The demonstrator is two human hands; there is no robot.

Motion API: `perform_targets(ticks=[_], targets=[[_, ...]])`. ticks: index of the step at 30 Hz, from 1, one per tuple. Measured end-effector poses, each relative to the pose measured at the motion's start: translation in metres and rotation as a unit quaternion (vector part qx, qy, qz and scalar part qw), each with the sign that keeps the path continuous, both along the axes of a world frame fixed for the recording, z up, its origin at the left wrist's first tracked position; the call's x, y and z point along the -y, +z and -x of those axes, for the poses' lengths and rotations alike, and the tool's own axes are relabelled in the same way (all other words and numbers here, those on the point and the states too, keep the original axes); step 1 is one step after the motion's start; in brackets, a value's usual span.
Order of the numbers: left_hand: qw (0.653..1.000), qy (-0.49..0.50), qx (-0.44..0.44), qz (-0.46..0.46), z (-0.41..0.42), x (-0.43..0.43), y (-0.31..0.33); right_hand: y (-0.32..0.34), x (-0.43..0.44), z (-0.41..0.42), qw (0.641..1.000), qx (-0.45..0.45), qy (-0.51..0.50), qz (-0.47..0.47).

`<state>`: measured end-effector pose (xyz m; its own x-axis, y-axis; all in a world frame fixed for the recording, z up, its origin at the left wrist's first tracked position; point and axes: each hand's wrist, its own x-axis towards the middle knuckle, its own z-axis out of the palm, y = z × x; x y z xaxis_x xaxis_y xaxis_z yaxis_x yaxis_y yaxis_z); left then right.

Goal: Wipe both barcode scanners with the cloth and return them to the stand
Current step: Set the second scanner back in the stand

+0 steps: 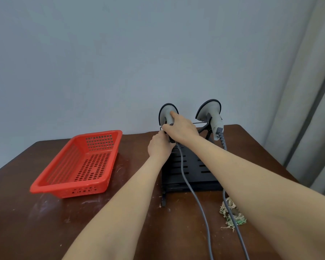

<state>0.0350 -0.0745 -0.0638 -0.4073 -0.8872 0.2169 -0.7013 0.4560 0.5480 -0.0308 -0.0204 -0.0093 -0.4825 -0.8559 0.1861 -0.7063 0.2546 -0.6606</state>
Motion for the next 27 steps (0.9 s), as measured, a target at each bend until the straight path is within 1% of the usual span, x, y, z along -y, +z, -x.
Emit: perform_targets(ticks=[3,5,7,10,13,17,19,24,27], targets=[[0.999,-0.019,-0.016,-0.029,-0.005,0.004,0.001,0.000,0.000,0.000,1.000,0.001,0.003,-0.007],[0.997,-0.042,-0.043,-0.047,-0.009,0.009,0.000,0.000,0.000,0.001,1.000,-0.006,0.007,-0.013],[0.995,-0.059,-0.062,-0.048,-0.015,0.014,0.001,0.001,0.000,0.002,1.000,-0.010,0.008,-0.016],[0.994,-0.059,-0.088,-0.037,-0.023,0.016,0.008,0.004,-0.002,0.001,1.000,-0.010,0.001,-0.024],[0.994,-0.025,-0.106,-0.008,-0.030,0.016,0.019,0.008,-0.005,0.000,0.999,-0.014,-0.014,-0.040],[0.992,-0.014,-0.122,0.040,-0.033,0.012,0.036,0.015,-0.016,0.000,0.997,-0.048,-0.040,-0.045],[0.989,-0.010,-0.127,0.072,-0.033,0.008,0.044,0.020,-0.026,0.002,0.996,-0.069,-0.052,-0.022],[0.979,0.005,-0.136,0.155,-0.029,-0.024,0.070,0.034,-0.060,0.016,0.990,-0.076,-0.071,0.097],[0.976,-0.025,-0.118,0.183,-0.020,-0.055,0.083,0.036,-0.083,0.033,0.987,-0.056,-0.101,0.108]])
